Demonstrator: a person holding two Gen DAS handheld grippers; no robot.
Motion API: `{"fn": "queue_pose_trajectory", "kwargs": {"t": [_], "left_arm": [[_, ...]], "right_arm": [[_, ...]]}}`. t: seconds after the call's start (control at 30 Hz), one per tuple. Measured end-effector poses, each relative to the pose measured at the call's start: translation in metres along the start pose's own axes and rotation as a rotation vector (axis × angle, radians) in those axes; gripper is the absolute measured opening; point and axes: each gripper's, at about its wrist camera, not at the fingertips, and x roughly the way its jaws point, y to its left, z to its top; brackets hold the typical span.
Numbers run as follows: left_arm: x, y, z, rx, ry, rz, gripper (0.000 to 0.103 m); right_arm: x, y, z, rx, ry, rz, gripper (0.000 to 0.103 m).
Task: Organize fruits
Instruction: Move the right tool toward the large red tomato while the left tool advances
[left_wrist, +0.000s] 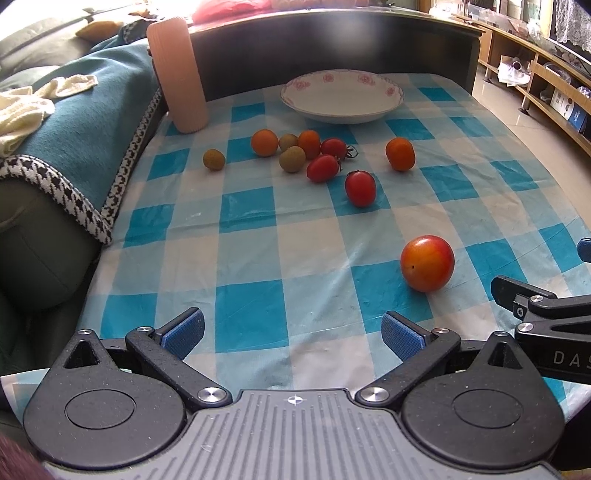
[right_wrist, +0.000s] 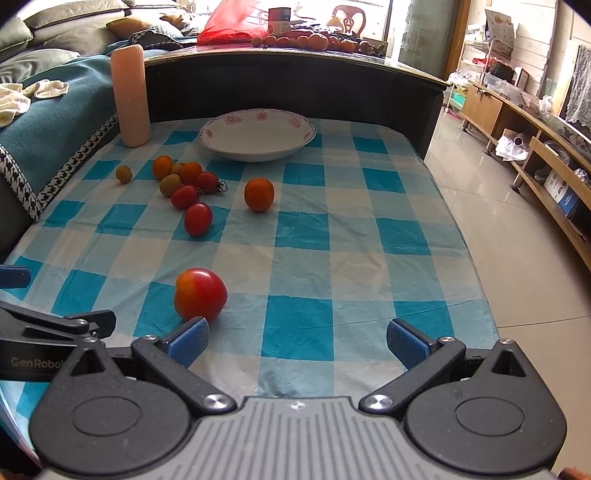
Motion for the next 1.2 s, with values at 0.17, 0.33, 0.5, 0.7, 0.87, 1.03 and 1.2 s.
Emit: {"fn": "queue_pose_trajectory", "kwargs": {"t": [0.17, 0.33, 0.5, 0.7, 0.87, 1.03, 1.2], "left_arm": [[0.0001, 0.0001, -0.0001, 0.0, 0.001, 0.0, 0.103], [0.0007, 0.0008, -0.0009, -0.001, 0.004, 0.001, 0.103], [0.0017, 0.0011, -0.0012, -0.001, 0.009, 0.001, 0.103], [0.0024, 0.001, -0.0006, -0.003, 0.02, 0.002, 0.102], [0.0026, 0.0014, 0.0, -0.004, 0.025, 0.001, 0.102], [0.0024, 0.0014, 0.0, -0.005, 0.027, 0.001, 0.102], [0.0035, 0.002, -0.0001, -0.005, 0.03, 0.004, 0.102]], "right_arm": [[0.0, 0.0005, 0.0, -0.002, 0.001, 0.005, 0.103], [0.0002, 0.0012, 0.0002, -0.003, 0.003, 0.01, 0.103], [0.0005, 0.0021, 0.0, -0.003, 0.004, 0.011, 0.103], [0.0008, 0.0029, -0.0002, -0.007, 0.007, 0.02, 0.103], [0.0009, 0.0041, 0.0001, -0.012, 0.011, 0.028, 0.103], [0.0009, 0.0041, 0.0001, -0.013, 0.012, 0.031, 0.103], [0.0007, 0.0047, 0.0005, -0.014, 0.015, 0.036, 0.103]]}}
